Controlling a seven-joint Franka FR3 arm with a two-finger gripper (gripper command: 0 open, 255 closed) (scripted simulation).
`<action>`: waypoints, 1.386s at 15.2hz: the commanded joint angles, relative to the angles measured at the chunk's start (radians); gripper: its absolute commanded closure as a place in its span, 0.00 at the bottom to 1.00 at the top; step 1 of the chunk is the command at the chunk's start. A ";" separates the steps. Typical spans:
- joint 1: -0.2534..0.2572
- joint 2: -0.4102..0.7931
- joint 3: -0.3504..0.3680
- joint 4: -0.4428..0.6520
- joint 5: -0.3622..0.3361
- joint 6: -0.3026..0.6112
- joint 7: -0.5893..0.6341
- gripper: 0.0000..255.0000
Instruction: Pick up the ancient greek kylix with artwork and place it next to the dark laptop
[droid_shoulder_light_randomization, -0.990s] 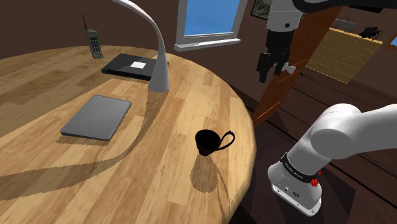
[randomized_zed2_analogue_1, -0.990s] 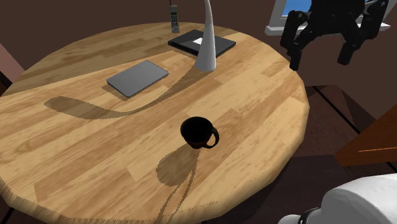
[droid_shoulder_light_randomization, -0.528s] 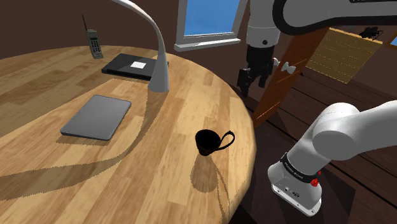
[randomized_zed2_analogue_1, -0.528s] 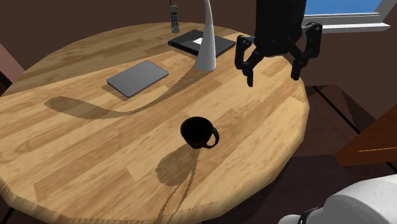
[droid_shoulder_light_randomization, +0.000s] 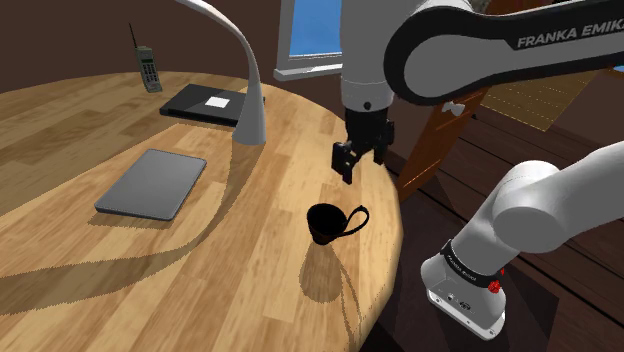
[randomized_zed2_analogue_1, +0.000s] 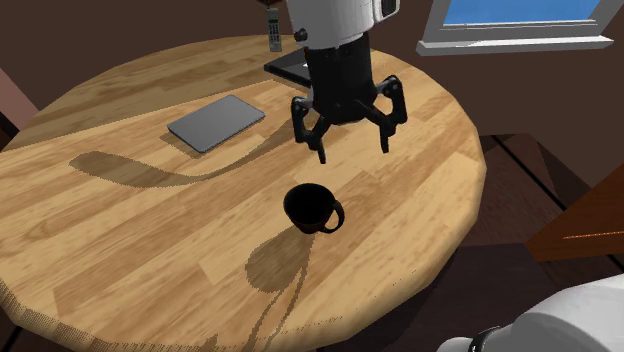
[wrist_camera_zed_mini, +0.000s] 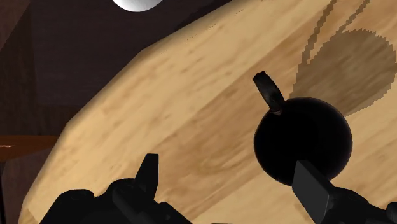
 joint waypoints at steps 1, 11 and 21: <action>-0.002 0.063 0.052 0.021 -0.004 0.040 0.058 0.00; -0.019 0.467 0.290 0.205 -0.183 0.170 0.419 0.00; -0.021 0.495 0.288 0.121 -0.207 0.274 0.437 0.00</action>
